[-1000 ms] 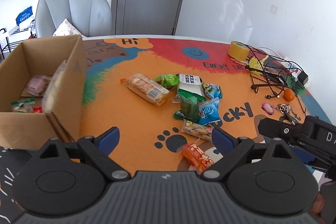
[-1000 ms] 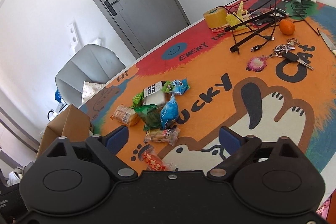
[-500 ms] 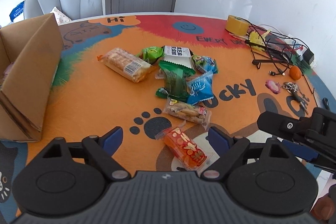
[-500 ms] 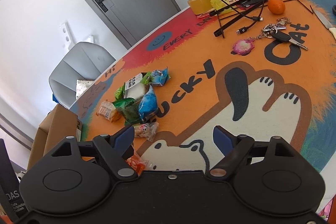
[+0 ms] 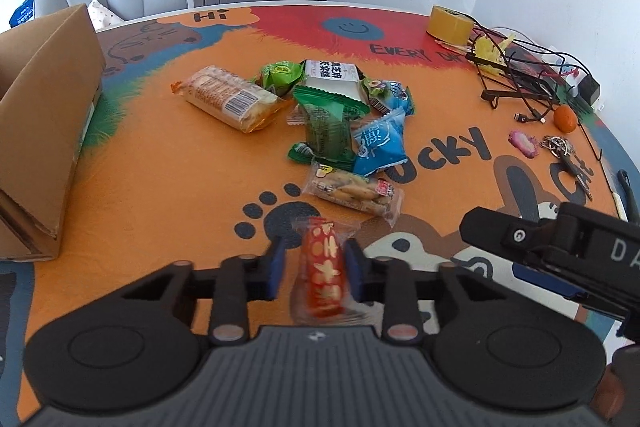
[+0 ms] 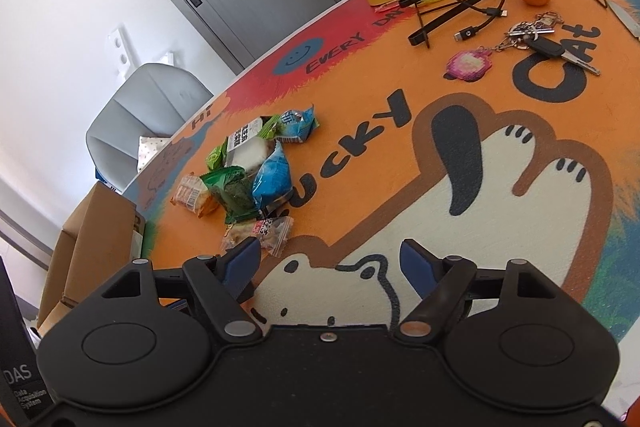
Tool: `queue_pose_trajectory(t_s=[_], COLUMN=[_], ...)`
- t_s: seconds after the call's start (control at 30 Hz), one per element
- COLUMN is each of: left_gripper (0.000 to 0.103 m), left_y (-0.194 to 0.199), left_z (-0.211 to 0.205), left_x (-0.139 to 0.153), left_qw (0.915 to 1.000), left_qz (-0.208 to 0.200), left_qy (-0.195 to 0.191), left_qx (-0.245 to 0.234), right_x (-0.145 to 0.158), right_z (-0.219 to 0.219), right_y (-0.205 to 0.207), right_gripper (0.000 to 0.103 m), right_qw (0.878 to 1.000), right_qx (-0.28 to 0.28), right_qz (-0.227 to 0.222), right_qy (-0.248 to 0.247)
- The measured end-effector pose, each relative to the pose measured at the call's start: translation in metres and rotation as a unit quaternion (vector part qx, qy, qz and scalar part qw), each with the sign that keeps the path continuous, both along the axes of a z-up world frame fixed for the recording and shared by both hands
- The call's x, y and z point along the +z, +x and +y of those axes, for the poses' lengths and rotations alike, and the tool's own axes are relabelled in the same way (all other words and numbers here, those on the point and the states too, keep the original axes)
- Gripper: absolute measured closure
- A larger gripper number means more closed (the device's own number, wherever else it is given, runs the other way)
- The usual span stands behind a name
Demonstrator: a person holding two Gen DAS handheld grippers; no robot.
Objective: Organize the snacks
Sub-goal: 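Lift the orange candy with left tool while right tool grasps a small snack bag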
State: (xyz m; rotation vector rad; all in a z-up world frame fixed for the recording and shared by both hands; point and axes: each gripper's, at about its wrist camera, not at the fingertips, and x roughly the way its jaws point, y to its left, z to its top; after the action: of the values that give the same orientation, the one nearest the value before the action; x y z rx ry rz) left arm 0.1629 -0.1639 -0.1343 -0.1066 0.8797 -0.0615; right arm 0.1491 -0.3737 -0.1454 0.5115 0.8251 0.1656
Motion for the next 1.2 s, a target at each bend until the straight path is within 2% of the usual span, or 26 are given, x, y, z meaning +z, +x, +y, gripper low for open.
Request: queue_pose_trajectory(t_s=[0.37,0.57,0.83,1.2], left_gripper=[0.084,0.084,0.084,0.084], left_y=[0.003,0.011,0.012,0.005], left_z=[0.035,0.051,0.064,0.074], left_x=[0.001,0.003,0.003,0.004], left_qw=[0.9997,0.9992,0.9987,0.9982], left_qz=[-0.007,-0.013,-0.017,-0.024], left_qy=[-0.013,-0.026,-0.034,-0.038], left_qx=[0.017,0.028,0.035,0.041], right_x=[0.003,0.007,0.003,0.008], right_z=[0.029,0.035,0.05,0.072], right_y=[0.013,0.027,0.047,0.057], right_gripper=[0.027,0.036,0.061,0.062], right_qw=[0.999,0.999,0.998,0.996], right_qx=[0.034,0.043,0.065,0.08], right_qz=[-0.009,-0.022,-0.013,-0.036], right_qy=[-0.017,-0.019,-0.004,-0.016])
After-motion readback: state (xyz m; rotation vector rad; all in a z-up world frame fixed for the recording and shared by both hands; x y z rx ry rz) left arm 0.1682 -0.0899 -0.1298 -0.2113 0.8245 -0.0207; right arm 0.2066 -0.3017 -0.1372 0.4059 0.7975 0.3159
